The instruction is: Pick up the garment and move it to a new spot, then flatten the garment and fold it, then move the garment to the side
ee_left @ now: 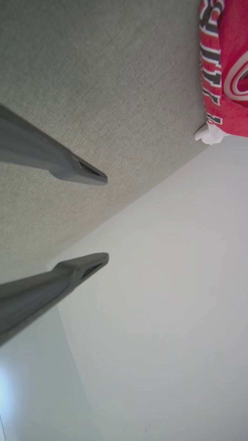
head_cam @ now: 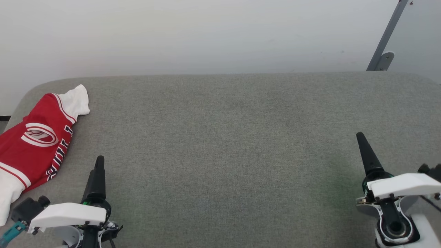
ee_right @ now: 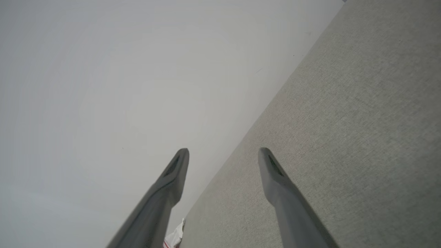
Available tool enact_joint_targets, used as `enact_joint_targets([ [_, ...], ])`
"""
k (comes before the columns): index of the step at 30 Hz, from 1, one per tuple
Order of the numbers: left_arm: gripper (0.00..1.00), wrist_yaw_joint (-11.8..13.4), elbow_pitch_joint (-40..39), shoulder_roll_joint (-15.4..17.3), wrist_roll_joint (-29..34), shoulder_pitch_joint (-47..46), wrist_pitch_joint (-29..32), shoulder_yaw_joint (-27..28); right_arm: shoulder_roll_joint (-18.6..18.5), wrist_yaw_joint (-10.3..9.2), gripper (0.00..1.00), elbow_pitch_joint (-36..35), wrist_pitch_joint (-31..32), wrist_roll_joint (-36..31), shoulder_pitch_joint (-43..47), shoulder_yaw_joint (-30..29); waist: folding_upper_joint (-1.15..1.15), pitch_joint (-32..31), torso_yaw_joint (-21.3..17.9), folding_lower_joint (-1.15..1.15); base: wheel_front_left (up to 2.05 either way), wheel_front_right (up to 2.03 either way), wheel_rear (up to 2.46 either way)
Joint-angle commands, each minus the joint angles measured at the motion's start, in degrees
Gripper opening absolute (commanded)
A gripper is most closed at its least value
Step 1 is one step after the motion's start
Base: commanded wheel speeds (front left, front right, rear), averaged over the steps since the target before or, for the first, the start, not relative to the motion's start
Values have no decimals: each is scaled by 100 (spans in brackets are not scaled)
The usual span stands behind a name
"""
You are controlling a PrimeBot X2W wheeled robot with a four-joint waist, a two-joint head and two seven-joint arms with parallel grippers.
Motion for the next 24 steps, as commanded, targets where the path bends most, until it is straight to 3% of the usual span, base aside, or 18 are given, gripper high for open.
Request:
enact_joint_targets([
  [1, 100, 19, -111, 47, 303, -189, -70, 29, -106, 17, 100, -23, -66, -241, -221, 58, 0, 6, 2, 0, 0, 0, 0],
  [11, 100, 100, -130, 147, 1535, -224, -250, -7, -286, 21, 100, 18, -257, -1512, -400, 143, 0, 31, 6, 0, 0, 0, 0],
  [24, 100, 303, -125, 338, 2943, -150, -502, -274, -285, 25, 100, 114, -508, -3729, -485, -163, 0, -5, 11, 0, 0, 0, 0],
])
